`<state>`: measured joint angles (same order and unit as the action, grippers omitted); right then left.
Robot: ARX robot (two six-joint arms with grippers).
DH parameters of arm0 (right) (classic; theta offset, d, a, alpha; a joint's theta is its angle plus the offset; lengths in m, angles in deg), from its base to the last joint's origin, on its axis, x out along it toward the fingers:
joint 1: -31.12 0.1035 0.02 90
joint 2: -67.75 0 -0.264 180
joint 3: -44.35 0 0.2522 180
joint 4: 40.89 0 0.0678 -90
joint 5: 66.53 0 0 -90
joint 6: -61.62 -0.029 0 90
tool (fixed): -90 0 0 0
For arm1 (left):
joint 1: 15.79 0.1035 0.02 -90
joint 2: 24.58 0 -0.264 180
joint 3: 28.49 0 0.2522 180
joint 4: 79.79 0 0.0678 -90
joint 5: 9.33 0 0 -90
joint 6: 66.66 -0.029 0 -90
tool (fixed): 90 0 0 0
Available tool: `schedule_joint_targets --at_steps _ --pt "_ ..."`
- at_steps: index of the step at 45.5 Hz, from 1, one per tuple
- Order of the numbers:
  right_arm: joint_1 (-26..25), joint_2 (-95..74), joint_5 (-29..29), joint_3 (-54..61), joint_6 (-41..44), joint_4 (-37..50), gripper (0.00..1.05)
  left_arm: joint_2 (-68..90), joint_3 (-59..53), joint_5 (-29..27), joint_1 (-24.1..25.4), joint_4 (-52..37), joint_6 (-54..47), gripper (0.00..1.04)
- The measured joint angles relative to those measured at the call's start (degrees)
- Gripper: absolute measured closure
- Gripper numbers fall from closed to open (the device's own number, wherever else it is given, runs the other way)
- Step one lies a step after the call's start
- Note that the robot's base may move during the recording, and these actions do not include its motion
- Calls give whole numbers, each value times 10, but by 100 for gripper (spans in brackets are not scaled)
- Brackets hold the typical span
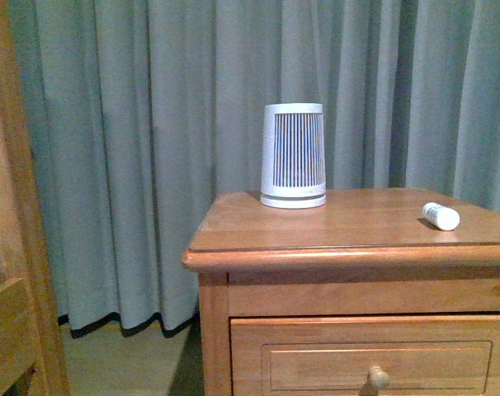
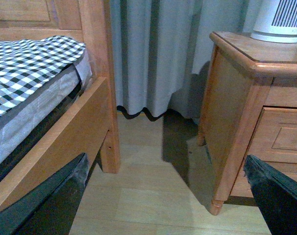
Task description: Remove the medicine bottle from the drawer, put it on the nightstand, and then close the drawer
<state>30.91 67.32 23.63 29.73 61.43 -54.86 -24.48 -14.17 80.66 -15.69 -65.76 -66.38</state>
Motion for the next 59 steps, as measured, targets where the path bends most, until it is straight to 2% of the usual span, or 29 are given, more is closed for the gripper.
schedule_joint_targets --at_steps 18,21,27,32,37,42,59 --pt "0 0 0 0 0 0 102 0 0 0 0 0 0 7" --pt "0 0 0 0 0 0 92 0 0 0 0 0 0 7" --pt "0 0 0 0 0 0 63 0 0 0 0 0 0 7" --pt "0 0 0 0 0 0 46 0 0 0 0 0 0 7" --pt "0 0 0 0 0 0 22 0 0 0 0 0 0 7" --pt "0 0 0 0 0 0 6 0 0 0 0 0 0 7" --pt "0 0 0 0 0 0 7 0 0 0 0 0 0 7"
